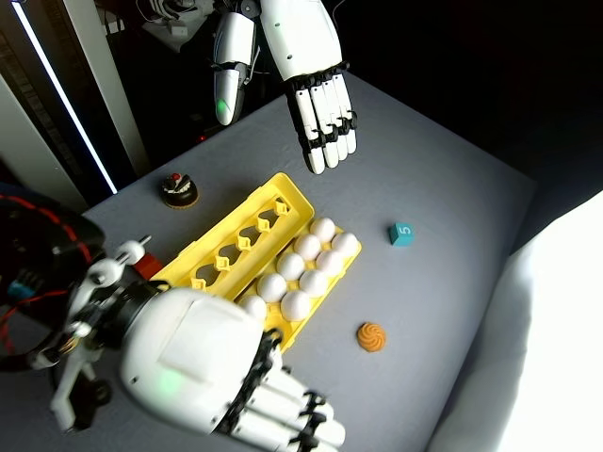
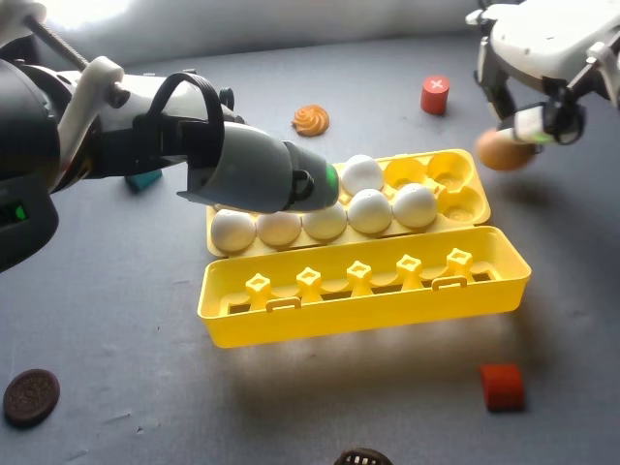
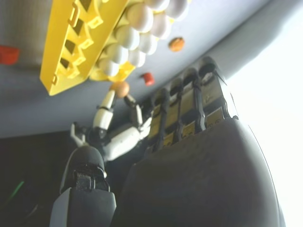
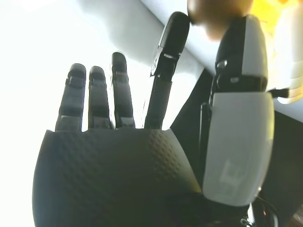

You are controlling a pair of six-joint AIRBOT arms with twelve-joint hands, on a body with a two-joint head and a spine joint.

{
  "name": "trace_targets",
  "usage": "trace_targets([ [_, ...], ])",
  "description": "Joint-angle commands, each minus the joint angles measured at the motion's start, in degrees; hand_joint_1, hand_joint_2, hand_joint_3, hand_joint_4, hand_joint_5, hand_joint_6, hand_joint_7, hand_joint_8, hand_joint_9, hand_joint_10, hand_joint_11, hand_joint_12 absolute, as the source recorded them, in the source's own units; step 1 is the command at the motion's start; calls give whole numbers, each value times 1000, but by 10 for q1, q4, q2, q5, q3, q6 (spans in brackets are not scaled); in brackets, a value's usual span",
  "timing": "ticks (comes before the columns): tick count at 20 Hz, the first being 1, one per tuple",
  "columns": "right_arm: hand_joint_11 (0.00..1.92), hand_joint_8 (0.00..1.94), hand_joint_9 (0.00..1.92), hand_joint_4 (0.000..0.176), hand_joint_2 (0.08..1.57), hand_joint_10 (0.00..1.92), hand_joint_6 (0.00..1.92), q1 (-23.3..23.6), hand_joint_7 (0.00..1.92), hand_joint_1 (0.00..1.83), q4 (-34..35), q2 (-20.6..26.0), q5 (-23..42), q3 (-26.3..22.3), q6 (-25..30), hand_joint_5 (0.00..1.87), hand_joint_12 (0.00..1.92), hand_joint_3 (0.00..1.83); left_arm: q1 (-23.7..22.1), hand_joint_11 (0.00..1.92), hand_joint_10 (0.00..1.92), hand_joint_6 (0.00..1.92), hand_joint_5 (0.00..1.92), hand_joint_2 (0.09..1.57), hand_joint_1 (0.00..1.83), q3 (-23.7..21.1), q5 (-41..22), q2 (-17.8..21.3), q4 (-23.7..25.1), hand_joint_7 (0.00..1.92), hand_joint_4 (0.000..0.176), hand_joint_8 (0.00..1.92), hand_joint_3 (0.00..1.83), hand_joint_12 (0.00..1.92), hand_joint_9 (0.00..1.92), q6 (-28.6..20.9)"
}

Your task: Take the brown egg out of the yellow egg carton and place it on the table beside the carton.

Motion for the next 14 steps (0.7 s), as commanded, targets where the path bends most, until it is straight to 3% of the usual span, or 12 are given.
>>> trace_targets([
  [1, 0, 1, 0, 176, 1057, 0, 810, -4, 262, 1051, -23, 8, 49, 0, 1, 1092, 0, 3, -4, 18, 6, 5, 71, 1155, 0, -2, -18, -2, 39, 56, 0, 6, 0, 54, 41, -2],
  [3, 0, 3, 0, 176, 1073, 0, 873, -20, 252, 1039, -23, 13, 57, 0, 1, 1055, 0, 3, -3, 41, 13, 11, 92, 1160, 0, -3, -18, -2, 39, 73, 0, 10, 0, 72, 65, -2],
  [7, 0, 0, 5, 176, 1052, 0, 784, -43, 241, 1057, -23, 18, 68, 0, 2, 1108, 0, 0, -1, 0, 1, 0, 95, 1163, 0, -5, -18, -1, 37, 84, 0, 0, 0, 189, 76, -2],
  [8, 0, 3, 7, 176, 1051, 1, 783, -43, 247, 1059, -23, 18, 68, 0, 2, 1110, 0, 0, -1, 0, 2, 2, 66, 1162, 0, -4, -17, 0, 37, 56, 0, 3, 0, 113, 50, -2],
  [14, 0, 4, 0, 176, 1065, 0, 840, -35, 231, 1049, -23, 18, 69, 0, 2, 1076, 0, 0, 0, 0, 1, 0, 63, 1163, 0, -5, -16, 0, 35, 46, 0, 0, 0, 110, 39, -2],
])
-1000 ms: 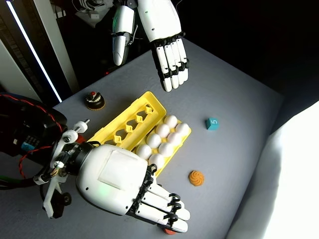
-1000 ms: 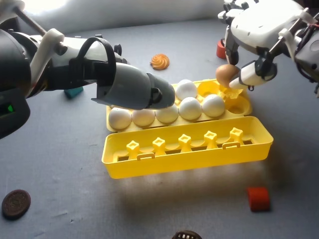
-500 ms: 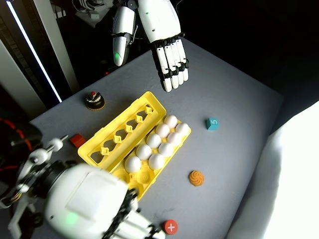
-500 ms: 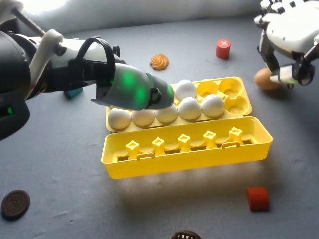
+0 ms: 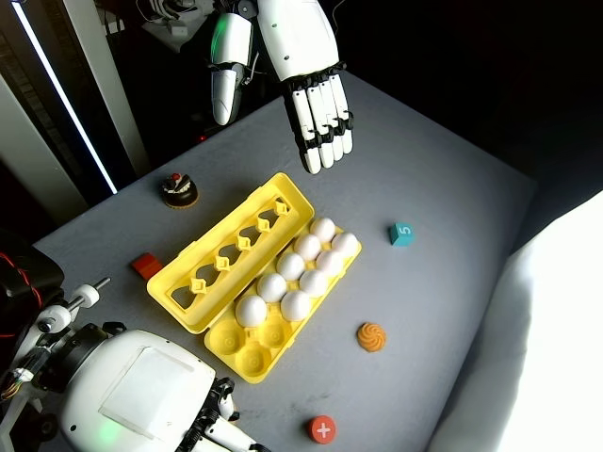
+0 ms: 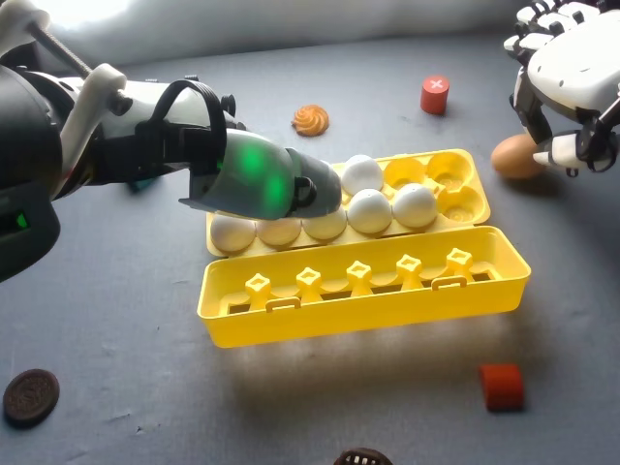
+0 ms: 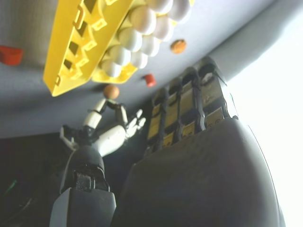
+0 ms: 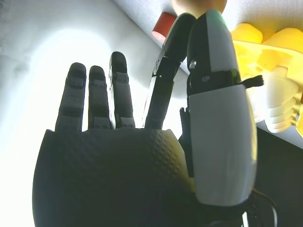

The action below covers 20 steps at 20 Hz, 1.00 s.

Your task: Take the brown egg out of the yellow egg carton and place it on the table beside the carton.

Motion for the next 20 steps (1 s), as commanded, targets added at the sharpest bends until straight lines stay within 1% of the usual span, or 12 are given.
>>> trace_targets([
  [1, 0, 5, 0, 176, 1064, 0, 834, 13, 236, 1049, -27, 10, 52, -4, 0, 1079, 0, 0, -2, 0, 1, 0, 79, 1165, 0, 0, -17, 0, 35, 60, 0, 0, 0, 158, 54, -1],
  [4, 0, 0, 0, 176, 1074, 0, 877, 28, 213, 1037, -26, 37, 54, -40, 0, 1053, 0, 3, -1, 0, 3, 0, 52, 1162, 0, 0, -16, 0, 35, 32, 0, 0, 0, 92, 29, -1],
  [11, 0, 9, 0, 176, 1074, 0, 877, 32, 269, 1036, -19, 145, 61, -190, -40, 1053, 0, 2, -1, 0, 2, 1, 78, 1160, 0, 0, -16, -1, 36, 68, 0, 2, 0, 132, 59, -1],
  [12, 0, 15, 68, 176, 1069, 18, 859, 31, 336, 1036, -14, 161, 61, -211, -39, 1064, 0, 0, -1, 0, 0, 0, 67, 1150, 0, 0, -18, -1, 37, 60, 0, 0, 0, 127, 52, -1],
  [13, 0, 36, 328, 176, 1082, 29, 935, 31, 560, 1022, -9, 172, 60, -224, -39, 1021, 379, 2, 0, 0, 4, 4, 107, 1145, 0, 0, -21, -1, 38, 104, 0, 4, 1, 284, 102, -1],
  [14, 0, 35, 476, 25, 1063, 81, 792, 31, 669, 778, -2, 188, 60, -244, -40, 920, 667, 0, 1, 0, 2, 2, 102, 1149, 0, 1, -29, -1, 39, 92, 0, 3, 3, 279, 93, -1],
  [15, 0, 215, 510, 3, 1073, 589, 804, 31, 797, 615, 5, 201, 60, -261, -41, 877, 1255, 0, 3, 0, 1, 1, 79, 1155, 0, 2, -34, -1, 39, 62, 0, 2, 4, 229, 66, -1],
  [16, 198, 982, 523, 0, 1084, 1218, 988, 32, 789, 463, 18, 218, 60, -285, -54, 768, 1600, 1, 4, 0, 2, 0, 73, 1158, 0, 2, -37, -1, 39, 55, 0, 1, 3, 193, 54, -1],
  [17, 303, 1574, 516, 0, 1111, 1684, 1478, 32, 734, 481, 30, 233, 61, -306, -65, 653, 1854, 3, 4, 0, 4, 4, 89, 1160, 0, 3, -38, -1, 39, 66, 0, 4, 3, 207, 62, -1],
  [18, 588, 1868, 686, 0, 1175, 1874, 1832, 32, 836, 473, 49, 251, 63, -331, -85, 740, 1908, 17, 4, 0, 6, 5, 94, 1167, 0, 4, -39, 0, 39, 71, 0, 5, 5, 212, 67, -1],
  [19, 851, 1926, 811, 0, 1287, 1912, 1903, 32, 886, 460, 61, 263, 67, -349, -99, 860, 1918, 29, 4, 0, 6, 4, 96, 1171, 0, 4, -40, 1, 39, 80, 0, 6, 5, 230, 76, -1],
  [20, 942, 1938, 880, 0, 1405, 1919, 1917, 30, 961, 391, 69, 275, 74, -365, -102, 946, 1920, 20, 4, 0, 3, 2, 95, 1174, 0, 4, -40, 4, 39, 76, 0, 2, 3, 222, 71, -1],
])
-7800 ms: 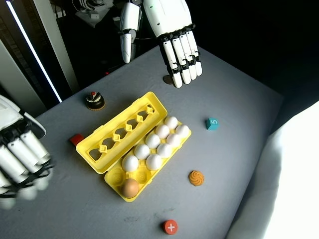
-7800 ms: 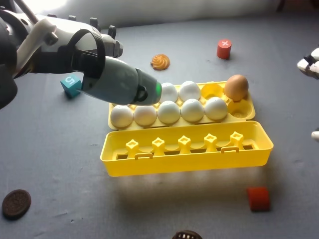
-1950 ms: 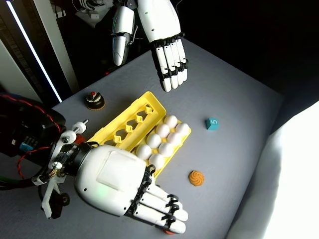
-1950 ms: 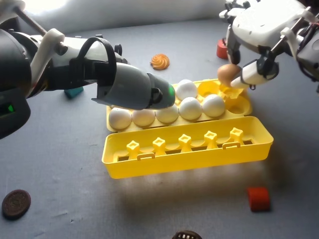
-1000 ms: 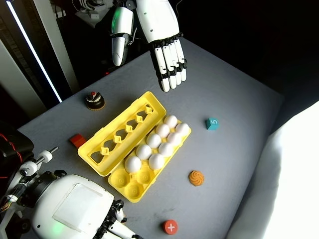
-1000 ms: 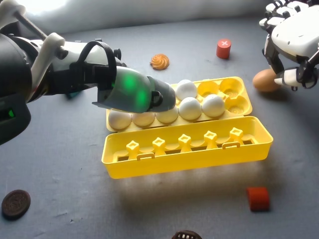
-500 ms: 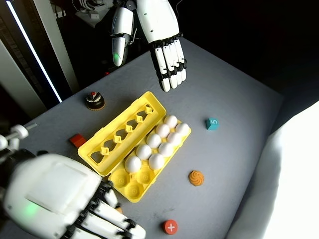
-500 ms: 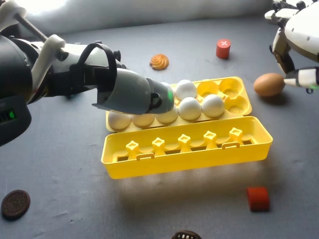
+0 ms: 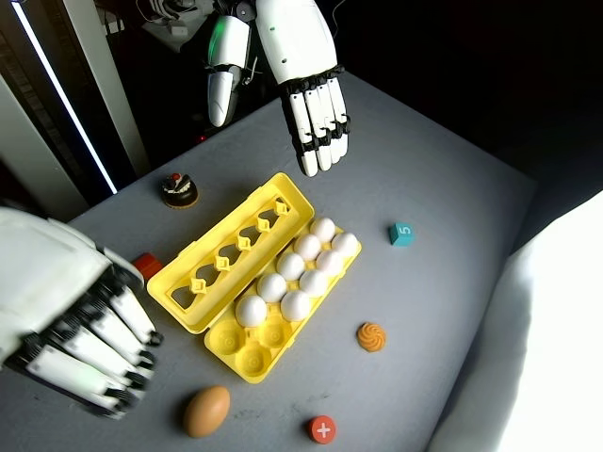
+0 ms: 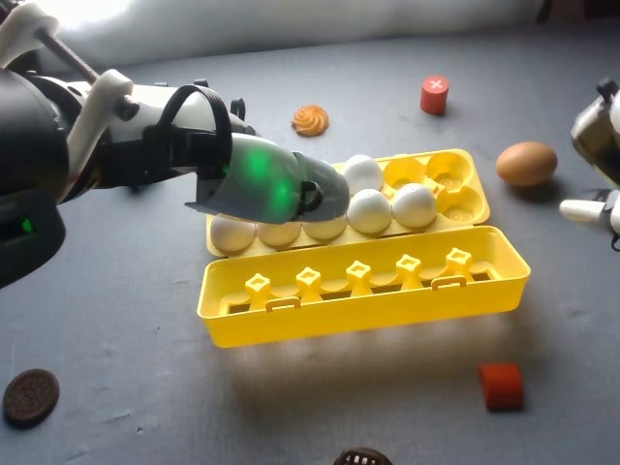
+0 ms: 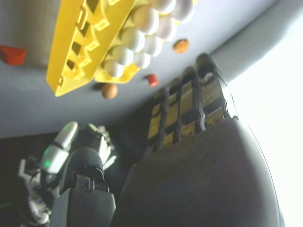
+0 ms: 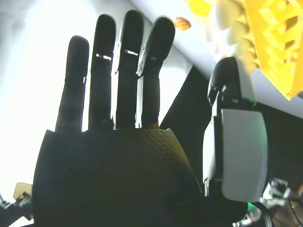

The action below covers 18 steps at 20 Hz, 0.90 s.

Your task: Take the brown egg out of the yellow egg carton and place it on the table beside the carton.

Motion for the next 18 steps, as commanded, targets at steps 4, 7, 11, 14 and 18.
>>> trace_targets([
  [4, 895, 1941, 817, 0, 1454, 1921, 1921, -8, 937, 677, -10, 41, 64, -44, -3, 920, 1921, 0, -6, 0, 4, 5, 108, 1172, 0, 5, -21, 4, 46, 79, 0, 3, 1, 184, 63, 0],
  [7, 886, 1941, 809, 0, 1475, 1921, 1921, -8, 898, 635, -8, 54, 93, -67, -11, 882, 1921, 4, -7, 0, 0, 0, 124, 1158, 0, 5, -27, 4, 50, 97, 0, 1, 0, 240, 83, 3],
  [11, 793, 1941, 759, 0, 1524, 1921, 1921, -11, 881, 506, -8, 59, 130, -75, -30, 880, 1921, 6, -10, 0, 3, 3, 95, 1173, 0, 5, -29, 7, 51, 98, 0, 6, 1, 247, 85, 8],
  [14, 673, 1941, 698, 0, 1525, 1921, 1921, -14, 832, 498, 7, 65, 140, -77, -45, 830, 1921, 0, -11, 0, 1, 3, 36, 1180, 0, 4, -33, 9, 51, 43, 0, 4, 2, 37, 24, 14],
  [18, 588, 1941, 665, 0, 1533, 1921, 1921, -16, 798, 463, 8, 67, 144, -79, -68, 784, 1921, 2, -15, 15, 7, 5, 45, 1162, 0, 4, -33, 9, 51, 45, 0, 6, 0, 8, 30, 18],
])
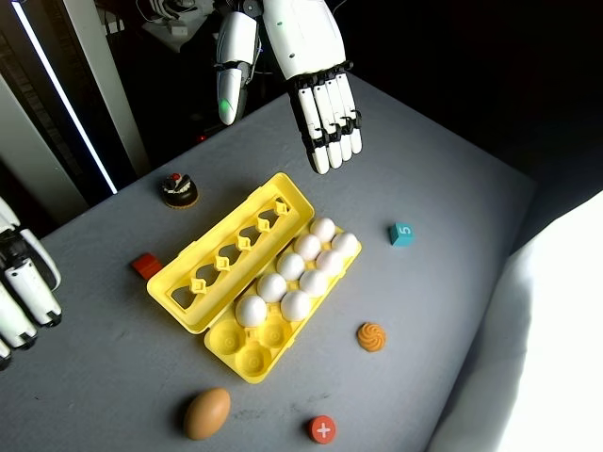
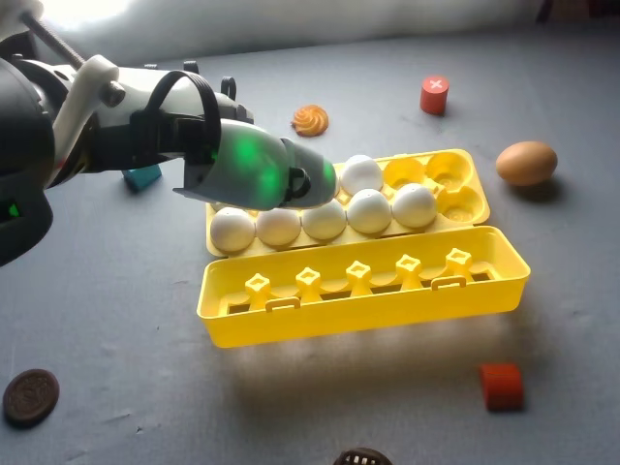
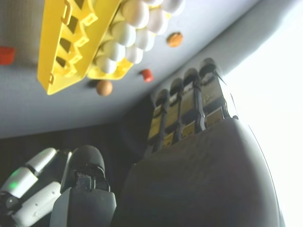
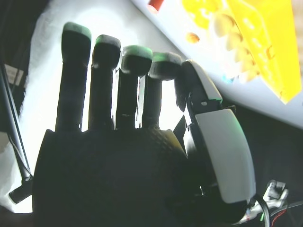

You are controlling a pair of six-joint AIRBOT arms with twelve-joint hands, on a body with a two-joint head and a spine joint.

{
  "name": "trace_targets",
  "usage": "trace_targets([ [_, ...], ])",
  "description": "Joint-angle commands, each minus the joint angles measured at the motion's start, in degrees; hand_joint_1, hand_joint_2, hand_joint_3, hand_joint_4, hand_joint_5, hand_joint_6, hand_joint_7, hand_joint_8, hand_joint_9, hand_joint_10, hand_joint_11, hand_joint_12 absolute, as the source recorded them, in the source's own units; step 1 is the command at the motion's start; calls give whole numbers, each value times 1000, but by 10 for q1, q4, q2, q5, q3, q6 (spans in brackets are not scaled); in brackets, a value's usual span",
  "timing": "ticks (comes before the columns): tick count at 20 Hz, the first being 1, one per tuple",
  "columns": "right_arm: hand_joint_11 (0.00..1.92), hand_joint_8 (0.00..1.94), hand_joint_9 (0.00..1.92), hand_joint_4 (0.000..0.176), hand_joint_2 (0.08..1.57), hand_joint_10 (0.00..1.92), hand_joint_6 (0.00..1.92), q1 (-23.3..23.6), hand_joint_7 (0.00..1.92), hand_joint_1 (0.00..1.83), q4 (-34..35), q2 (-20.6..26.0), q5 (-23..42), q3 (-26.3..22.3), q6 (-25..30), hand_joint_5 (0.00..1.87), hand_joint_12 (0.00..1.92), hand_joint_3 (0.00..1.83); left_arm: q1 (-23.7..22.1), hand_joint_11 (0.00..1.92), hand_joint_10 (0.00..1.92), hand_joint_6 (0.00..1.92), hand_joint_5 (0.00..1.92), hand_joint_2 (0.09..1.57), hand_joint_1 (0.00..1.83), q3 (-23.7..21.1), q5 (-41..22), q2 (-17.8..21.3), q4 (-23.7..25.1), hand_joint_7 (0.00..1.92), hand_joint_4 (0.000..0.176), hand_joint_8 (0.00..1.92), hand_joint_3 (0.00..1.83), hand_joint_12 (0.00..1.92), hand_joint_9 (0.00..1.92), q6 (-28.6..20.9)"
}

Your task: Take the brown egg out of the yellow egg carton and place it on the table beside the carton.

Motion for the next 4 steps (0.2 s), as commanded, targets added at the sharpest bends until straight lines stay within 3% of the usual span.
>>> trace_targets([
  [1, 592, 1941, 661, 0, 1512, 1921, 1921, 1, 779, 534, -40, 5, 31, 0, -1, 770, 1921, 0, -8, 24, 11, 7, 53, 1174, 0, 0, -21, 2, 39, 60, 0, 10, 1, 12, 45, 1],
  [4, 615, 1941, 670, 0, 1502, 1921, 1921, -3, 781, 544, -40, 5, 21, -2, 2, 779, 1921, 0, -8, 15, 8, 5, 51, 1171, 0, 1, -21, 2, 39, 57, 0, 7, 0, 9, 42, 3],
])
